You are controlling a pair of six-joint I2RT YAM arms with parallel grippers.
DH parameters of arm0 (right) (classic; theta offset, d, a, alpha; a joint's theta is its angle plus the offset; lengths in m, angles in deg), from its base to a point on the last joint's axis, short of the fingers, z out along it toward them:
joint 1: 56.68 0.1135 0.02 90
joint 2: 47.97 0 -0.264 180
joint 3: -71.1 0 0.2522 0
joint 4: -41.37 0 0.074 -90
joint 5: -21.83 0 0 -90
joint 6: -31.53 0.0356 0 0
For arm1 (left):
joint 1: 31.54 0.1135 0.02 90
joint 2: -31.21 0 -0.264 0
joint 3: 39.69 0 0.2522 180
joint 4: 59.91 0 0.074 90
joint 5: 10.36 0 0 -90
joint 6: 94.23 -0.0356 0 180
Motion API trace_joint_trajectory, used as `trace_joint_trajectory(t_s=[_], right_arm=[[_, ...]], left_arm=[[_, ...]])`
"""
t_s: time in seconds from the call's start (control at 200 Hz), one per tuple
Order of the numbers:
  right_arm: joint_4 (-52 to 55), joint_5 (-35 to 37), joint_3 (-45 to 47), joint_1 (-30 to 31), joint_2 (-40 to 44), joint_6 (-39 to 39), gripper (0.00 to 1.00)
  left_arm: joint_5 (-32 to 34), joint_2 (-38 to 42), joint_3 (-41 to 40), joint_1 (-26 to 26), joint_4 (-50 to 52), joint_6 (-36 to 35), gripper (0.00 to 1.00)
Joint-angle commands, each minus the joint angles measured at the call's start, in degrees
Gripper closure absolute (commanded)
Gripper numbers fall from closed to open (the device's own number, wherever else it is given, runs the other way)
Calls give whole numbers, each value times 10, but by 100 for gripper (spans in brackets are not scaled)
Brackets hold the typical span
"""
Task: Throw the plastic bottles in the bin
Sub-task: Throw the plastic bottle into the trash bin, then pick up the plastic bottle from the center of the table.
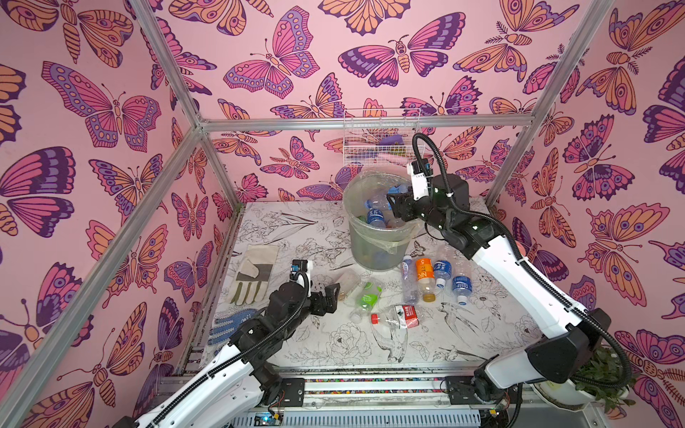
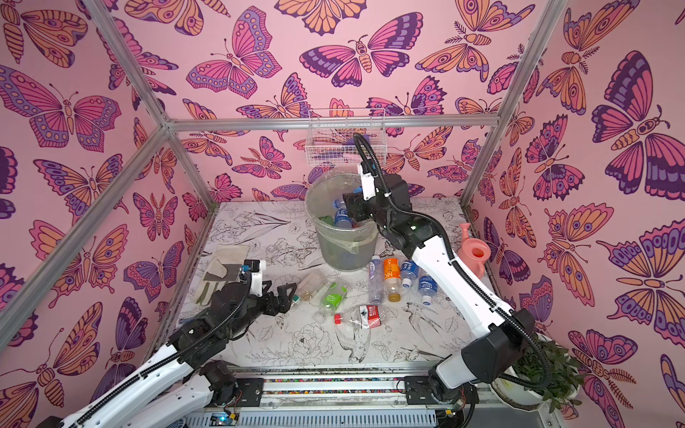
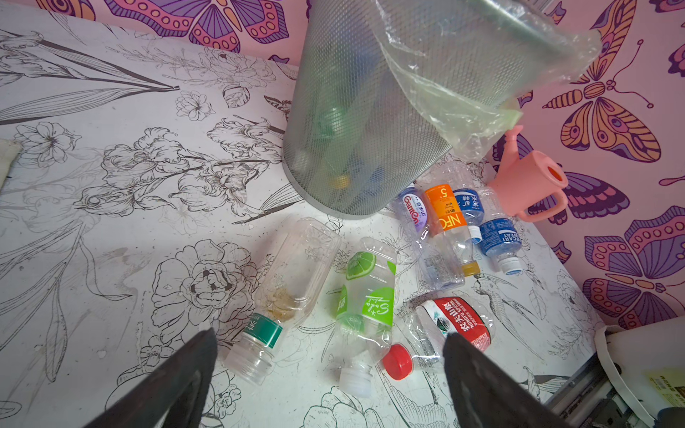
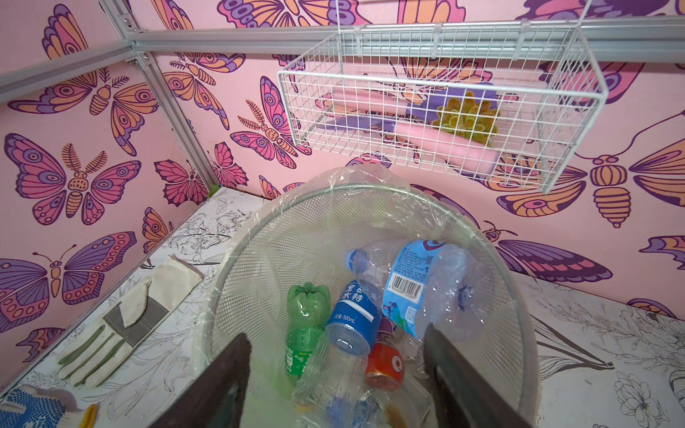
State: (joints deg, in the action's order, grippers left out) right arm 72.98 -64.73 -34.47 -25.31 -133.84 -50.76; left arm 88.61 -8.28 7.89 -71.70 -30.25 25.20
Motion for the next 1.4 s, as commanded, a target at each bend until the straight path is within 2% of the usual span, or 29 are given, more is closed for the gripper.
trace_joint_trajectory(t_s=[0.0,0.255,0.381,0.441,0.611,0.867,1.137,1.393], right_arm=[[14,12,-8,4,8,6,26],[39,9,-11,4,17,20,24],[61,23,-4,3,29,31,15],[72,40,5,1,38,39,0],[75,64,61,-26,82,66,1],[75,46,126,-74,132,90,1],[69,34,166,-98,154,102,1],[59,18,188,-113,165,111,1]], left_arm=[[-6,-5,-7,-2,-6,5,2],[-2,-45,-1,-2,15,1,0],[-9,-101,18,1,28,-4,1],[-15,-132,28,3,28,-9,1],[-30,-209,59,21,22,-30,1],[-86,-300,101,63,7,-57,0],[-124,-398,137,66,2,-69,6],[-120,-459,149,65,-9,-74,11]])
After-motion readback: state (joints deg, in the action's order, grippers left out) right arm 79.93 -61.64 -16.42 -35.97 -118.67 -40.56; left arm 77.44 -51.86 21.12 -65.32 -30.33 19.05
